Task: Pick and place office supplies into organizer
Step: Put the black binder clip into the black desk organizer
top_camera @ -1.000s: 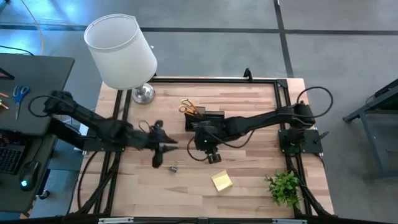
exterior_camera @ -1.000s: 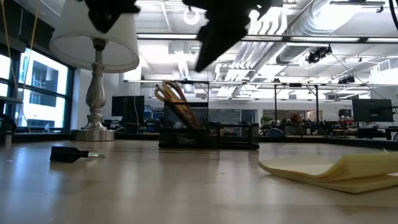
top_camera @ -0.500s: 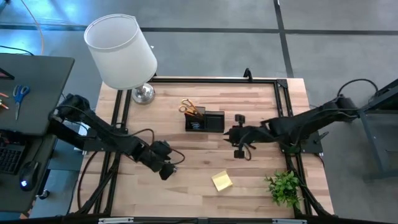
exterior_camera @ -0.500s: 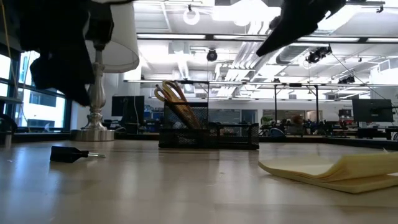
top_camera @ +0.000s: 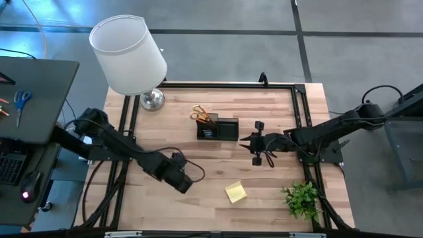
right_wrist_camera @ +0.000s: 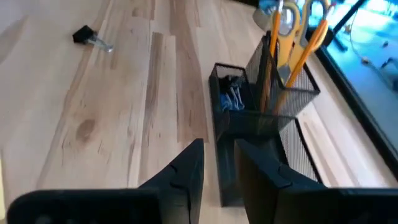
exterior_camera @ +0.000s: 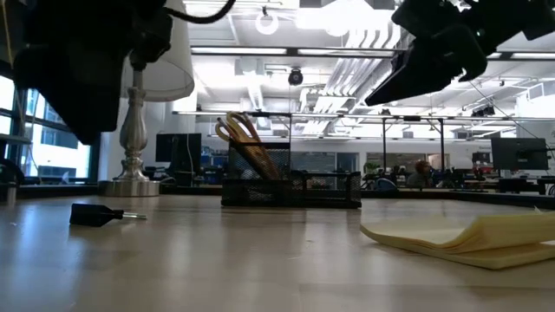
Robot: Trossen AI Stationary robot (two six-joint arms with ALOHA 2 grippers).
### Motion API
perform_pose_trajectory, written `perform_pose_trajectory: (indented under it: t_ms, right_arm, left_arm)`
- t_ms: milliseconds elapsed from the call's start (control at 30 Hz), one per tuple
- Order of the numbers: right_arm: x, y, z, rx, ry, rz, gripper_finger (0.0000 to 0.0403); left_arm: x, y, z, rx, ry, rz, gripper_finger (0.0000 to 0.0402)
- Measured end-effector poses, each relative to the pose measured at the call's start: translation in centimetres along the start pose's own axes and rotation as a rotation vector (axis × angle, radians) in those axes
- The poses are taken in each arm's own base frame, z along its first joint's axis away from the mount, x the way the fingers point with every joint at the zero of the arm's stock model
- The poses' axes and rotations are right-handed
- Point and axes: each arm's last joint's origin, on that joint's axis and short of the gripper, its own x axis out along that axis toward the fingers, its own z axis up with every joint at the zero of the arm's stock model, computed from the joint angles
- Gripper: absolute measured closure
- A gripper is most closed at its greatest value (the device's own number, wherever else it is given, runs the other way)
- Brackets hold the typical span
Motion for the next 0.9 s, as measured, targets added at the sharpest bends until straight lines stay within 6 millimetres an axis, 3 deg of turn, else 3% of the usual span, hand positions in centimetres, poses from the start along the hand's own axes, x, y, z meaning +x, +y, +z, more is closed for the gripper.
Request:
perform_pose_trajectory:
  t_ms: [133, 333, 433, 567, 800, 900]
  right_arm:
    - [0.0, 0.0, 0.3, -0.05, -0.043, -0.001, 0.032]
    - [0.0, -0.1, 0.7, -0.082, -0.081, -0.007, 0.032]
    - [0.0, -0.2, 0.9, -0.076, -0.097, -0.01, 0.032]
    - [0.0, -0.4, 1.0, -0.078, -0.11, -0.021, 0.032]
    - [0.2, -0.8, 1.0, -0.071, -0.109, -0.031, 0.032]
    - [0.3, -0.7, 0.8, -0.078, -0.086, -0.021, 0.032]
  left_arm:
    - [0.2, -1.5, 0.2, -0.022, 0.013, 0.085, 0.0211]
    - [1.6, -4.7, 0.5, -0.057, -0.042, -0.087, 0.0194]
    - [2.2, -5.4, 0.3, -0.059, -0.038, -0.125, 0.0187]
    - [3.2, -4.9, -0.1, -0.052, 0.025, -0.07, 0.0187]
    - [4.3, -2.7, -0.2, -0.163, 0.067, 0.174, 0.0203]
    - [4.6, -3.2, 0.3, -0.186, 0.053, 0.138, 0.0206]
